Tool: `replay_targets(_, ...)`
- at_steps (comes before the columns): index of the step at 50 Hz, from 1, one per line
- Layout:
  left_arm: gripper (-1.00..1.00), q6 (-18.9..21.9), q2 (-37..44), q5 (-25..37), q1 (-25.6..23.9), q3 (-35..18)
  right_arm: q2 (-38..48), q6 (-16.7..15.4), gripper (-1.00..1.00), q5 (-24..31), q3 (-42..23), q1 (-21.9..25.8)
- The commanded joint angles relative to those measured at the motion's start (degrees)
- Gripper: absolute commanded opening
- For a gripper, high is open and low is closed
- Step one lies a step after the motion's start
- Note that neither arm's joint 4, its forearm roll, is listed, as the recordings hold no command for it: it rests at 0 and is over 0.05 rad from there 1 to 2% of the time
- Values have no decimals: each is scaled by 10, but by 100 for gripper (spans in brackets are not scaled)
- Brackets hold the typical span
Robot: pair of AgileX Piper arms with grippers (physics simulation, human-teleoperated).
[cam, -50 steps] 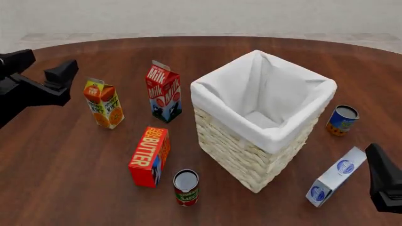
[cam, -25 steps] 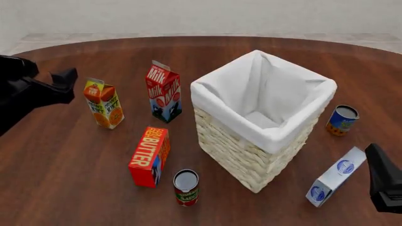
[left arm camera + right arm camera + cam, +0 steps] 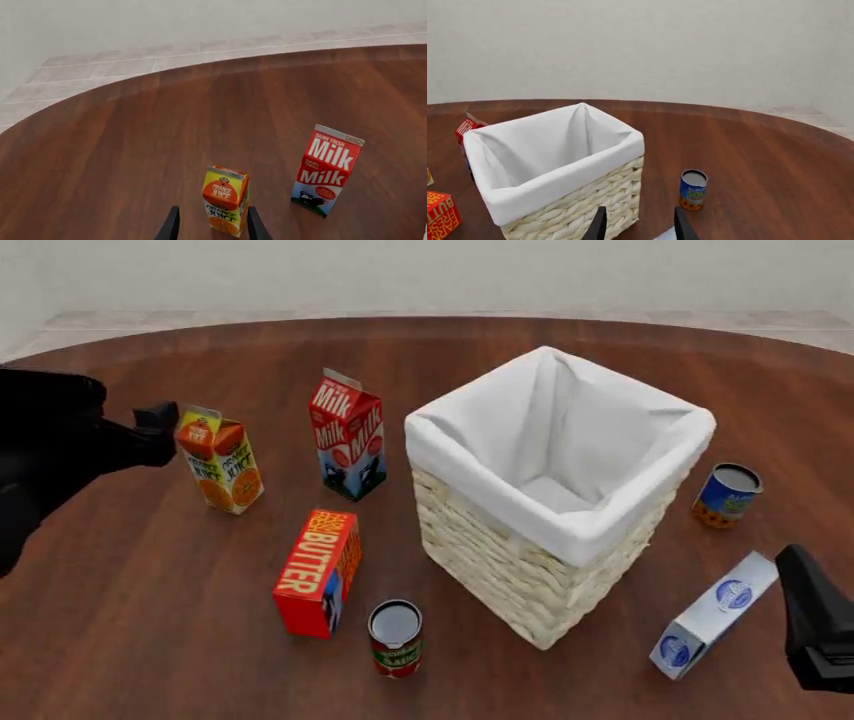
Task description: Pick up the orange juice, and put it in the basket.
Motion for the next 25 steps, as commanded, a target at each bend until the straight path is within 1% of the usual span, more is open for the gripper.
replay_targets(1, 100, -1, 45, -14, -7, -13, 0, 1, 100, 0, 0, 0)
replay_targets(13, 100, 0, 90, -29, -18, -34, -1, 3, 100, 2, -1, -1)
replay_targets(25, 100, 3, 124, -41, -14, -48, 2, 5, 100, 1, -1, -1)
